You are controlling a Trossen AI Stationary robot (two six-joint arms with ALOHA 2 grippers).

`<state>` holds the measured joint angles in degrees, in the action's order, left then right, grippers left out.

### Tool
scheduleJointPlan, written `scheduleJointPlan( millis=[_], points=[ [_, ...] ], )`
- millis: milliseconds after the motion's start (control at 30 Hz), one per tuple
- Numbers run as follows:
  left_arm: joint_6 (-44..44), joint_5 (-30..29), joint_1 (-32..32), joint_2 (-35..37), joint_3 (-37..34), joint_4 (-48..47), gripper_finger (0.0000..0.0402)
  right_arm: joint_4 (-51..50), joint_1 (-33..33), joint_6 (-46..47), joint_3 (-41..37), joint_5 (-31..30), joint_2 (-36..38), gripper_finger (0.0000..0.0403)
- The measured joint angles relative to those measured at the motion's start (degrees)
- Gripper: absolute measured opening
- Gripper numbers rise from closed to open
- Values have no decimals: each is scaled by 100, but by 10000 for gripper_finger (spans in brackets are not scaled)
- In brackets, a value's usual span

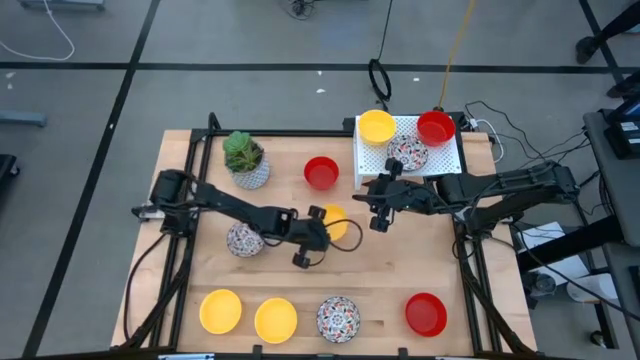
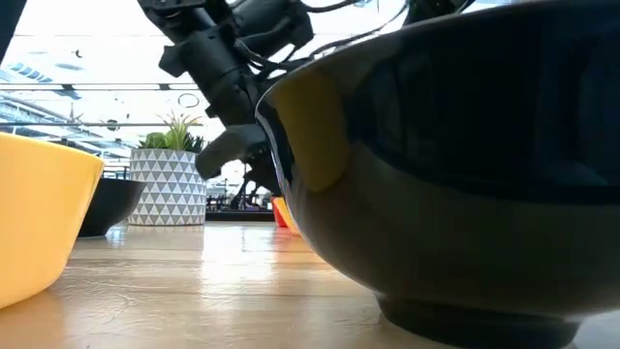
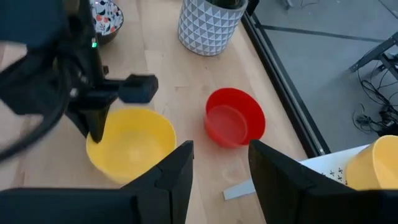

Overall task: Pick & Place Mini bowls
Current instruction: Stack the top yellow bowl on top of the yellow bowl on the shelf

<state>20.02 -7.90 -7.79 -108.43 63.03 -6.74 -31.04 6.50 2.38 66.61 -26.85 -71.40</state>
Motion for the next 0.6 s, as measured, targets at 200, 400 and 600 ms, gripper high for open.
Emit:
scheduleJointPlan(
  millis=[200, 400, 600],
  points=[
    [96, -14, 6, -334, 588, -500, 19, -57, 2, 185, -2, 8, 0, 141],
    [-535, -432, 17, -314, 621, -380, 15, -132, 2, 297, -2, 168, 0, 141],
    [-1013, -514, 17, -314, 621, -372, 75, -212, 4, 281, -2, 157, 0, 141]
  ],
)
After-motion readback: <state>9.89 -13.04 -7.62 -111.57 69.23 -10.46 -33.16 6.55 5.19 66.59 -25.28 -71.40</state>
